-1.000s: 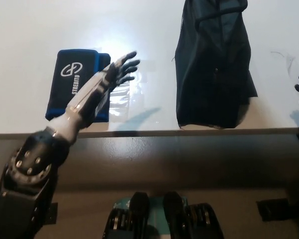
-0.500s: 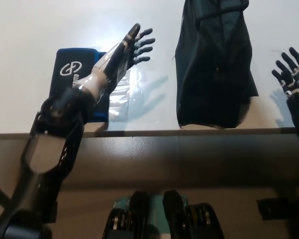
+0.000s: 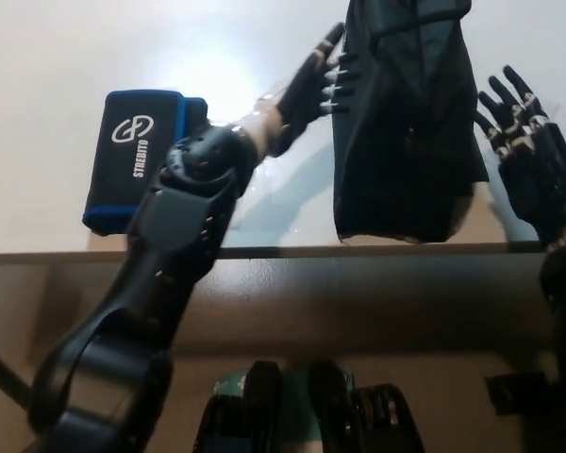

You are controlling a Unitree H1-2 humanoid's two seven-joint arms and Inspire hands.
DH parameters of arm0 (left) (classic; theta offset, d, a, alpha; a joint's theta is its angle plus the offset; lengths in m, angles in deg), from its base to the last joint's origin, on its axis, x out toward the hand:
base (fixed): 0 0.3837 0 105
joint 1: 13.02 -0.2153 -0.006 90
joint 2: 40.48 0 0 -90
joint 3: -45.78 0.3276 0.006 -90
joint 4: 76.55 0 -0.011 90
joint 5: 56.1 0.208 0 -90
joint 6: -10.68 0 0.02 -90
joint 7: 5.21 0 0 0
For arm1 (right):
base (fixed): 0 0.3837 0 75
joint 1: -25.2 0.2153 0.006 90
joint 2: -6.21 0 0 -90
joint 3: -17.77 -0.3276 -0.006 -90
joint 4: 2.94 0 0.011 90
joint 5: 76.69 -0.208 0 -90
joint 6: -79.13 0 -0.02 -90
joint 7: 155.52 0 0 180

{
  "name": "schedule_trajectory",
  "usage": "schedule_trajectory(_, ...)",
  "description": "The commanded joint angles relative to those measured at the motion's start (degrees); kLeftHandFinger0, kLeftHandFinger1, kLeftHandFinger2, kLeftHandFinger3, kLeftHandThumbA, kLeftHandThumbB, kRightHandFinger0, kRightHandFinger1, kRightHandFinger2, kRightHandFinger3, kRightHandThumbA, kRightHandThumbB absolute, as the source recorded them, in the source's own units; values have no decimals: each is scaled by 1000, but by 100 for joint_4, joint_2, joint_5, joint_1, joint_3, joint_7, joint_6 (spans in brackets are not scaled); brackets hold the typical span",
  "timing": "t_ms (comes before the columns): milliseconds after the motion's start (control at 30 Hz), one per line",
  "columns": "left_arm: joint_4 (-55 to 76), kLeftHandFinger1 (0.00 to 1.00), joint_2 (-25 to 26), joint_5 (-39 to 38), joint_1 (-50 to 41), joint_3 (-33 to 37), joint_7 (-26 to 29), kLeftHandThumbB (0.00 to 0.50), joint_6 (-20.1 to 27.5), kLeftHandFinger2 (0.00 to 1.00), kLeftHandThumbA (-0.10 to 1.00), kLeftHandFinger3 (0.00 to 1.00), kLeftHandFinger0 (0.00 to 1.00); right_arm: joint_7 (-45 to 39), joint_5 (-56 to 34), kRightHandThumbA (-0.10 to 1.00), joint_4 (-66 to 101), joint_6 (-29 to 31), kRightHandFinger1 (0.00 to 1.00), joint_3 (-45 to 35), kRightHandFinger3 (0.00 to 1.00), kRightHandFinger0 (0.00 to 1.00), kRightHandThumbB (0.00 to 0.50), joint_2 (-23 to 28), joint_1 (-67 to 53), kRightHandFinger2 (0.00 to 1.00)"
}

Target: Use both hands to pick up the lunch bag on the right hand side and smoothly move it near the note book on the left hand side

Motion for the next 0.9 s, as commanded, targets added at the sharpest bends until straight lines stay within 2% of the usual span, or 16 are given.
schedule_trajectory(0,-356,1000,-138,131,542,-34,140,421,516,1000,1000,1000,1000,-149,6,1000,-54,194,1000,15,1000,1000,425,-183,535,1000)
schedule_trajectory(133,-516,1000,-228,153,566,-46,179,403,647,1000,1000,1000,1000,-104,105,1000,-138,226,1000,67,1000,1000,419,-350,678,1000)
schedule_trajectory(200,-580,1000,-235,187,584,-33,185,431,726,1000,1000,1000,1000,-111,155,1000,-230,285,1000,91,1000,1000,421,-434,777,1000)
schedule_trajectory(333,-728,1000,-221,189,604,-71,211,440,883,1000,1000,1000,1000,-222,130,1000,-387,381,1000,111,1000,1000,416,-638,956,1000)
schedule_trajectory(533,-744,1000,-110,238,605,-66,251,408,1038,1000,1000,1000,1000,-216,188,1000,-606,429,1000,164,1000,1000,421,-861,1201,1000)
schedule_trajectory(700,-544,1000,-65,175,515,-135,195,400,1001,1000,1000,1000,1000,-237,133,1000,-783,455,1000,116,1000,1000,406,-967,1293,1000)
schedule_trajectory(733,-466,1000,-45,175,466,-141,185,380,1027,1000,1000,1000,1000,-275,134,1000,-824,476,1000,126,1000,1000,402,-977,1306,1000)
schedule_trajectory(800,-363,1000,-31,164,401,-170,199,373,1056,1000,1000,1000,1000,-294,169,1000,-888,517,1000,142,1000,1000,397,-980,1329,1000)
schedule_trajectory(867,-112,1000,4,164,300,-169,153,374,928,1000,1000,1000,1000,-285,249,1000,-966,593,1000,175,1000,1000,400,-979,1364,1000)
